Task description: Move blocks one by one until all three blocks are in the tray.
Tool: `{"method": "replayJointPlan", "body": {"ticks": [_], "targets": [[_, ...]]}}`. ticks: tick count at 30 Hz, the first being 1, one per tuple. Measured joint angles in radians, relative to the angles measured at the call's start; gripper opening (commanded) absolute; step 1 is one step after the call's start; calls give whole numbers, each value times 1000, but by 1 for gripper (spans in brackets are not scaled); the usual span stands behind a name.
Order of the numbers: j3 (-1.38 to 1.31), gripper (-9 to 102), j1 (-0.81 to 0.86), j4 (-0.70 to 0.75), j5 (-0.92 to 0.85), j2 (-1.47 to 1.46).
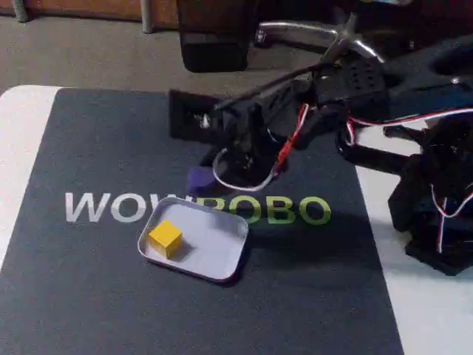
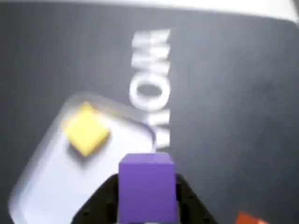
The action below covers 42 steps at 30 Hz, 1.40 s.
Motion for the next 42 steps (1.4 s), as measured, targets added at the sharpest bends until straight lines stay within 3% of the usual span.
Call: {"method": "replayJointPlan", "body": {"ticks": [14,25,29,34,42], "targets": [[37,27,-80,-15,-80,6],[37,27,-26,18,15,117],[-3,26,34,169,49,190],[-199,25,80,480,77,227],[-828,24,118,1049,183,6]]}}
